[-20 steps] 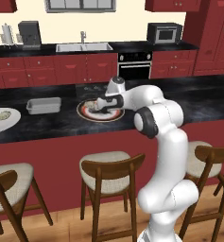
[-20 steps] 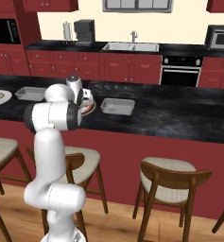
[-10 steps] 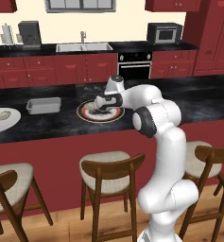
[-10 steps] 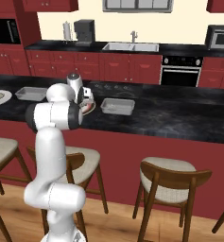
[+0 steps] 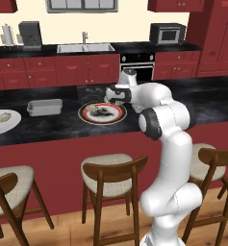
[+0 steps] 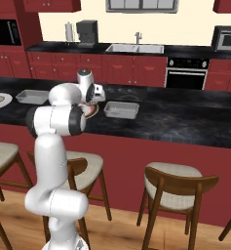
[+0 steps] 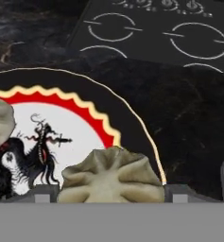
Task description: Place two dumplings into each of the tupperware containers and then place the containers in the fridge.
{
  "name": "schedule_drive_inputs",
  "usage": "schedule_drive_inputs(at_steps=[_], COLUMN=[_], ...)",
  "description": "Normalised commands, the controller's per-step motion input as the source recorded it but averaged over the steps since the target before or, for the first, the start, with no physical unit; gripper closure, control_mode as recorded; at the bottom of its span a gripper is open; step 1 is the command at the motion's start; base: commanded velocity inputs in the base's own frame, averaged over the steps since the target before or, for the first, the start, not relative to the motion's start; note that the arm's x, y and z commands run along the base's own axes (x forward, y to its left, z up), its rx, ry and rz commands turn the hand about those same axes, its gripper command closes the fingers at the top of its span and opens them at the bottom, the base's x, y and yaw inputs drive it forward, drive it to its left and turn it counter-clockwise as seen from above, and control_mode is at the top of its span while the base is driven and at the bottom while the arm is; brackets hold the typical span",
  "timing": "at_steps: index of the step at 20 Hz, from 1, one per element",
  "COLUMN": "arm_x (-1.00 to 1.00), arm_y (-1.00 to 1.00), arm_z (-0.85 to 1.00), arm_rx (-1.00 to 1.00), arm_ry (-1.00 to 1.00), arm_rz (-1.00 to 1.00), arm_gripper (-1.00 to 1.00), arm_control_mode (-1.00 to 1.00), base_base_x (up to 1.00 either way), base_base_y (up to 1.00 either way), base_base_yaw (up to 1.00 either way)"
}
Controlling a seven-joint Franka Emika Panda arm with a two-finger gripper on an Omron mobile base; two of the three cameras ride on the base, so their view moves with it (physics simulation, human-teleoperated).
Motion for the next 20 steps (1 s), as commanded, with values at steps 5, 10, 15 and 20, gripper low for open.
schedule_drive_inputs(at_steps=[5,10,15,20], arm_x=[0.0,0.0,0.0,0.0], arm_y=[-0.86,-0.8,-0.76,-0.68], arm_z=[0.26,0.01,0.0,0.0], arm_rx=[0.0,0.0,0.0,0.0], arm_ry=[0.06,0.05,0.09,0.09], arm_rz=[-0.01,-0.03,-0.03,0.0], arm_gripper=[1.0,1.0,1.0,1.0], arm_control_mode=[-1.0,-1.0,-1.0,-1.0], base_base_x=[0.0,0.0,0.0,0.0], base_base_y=[0.0,0.0,0.0,0.0], base_base_yaw=[0.0,0.0,0.0,0.0])
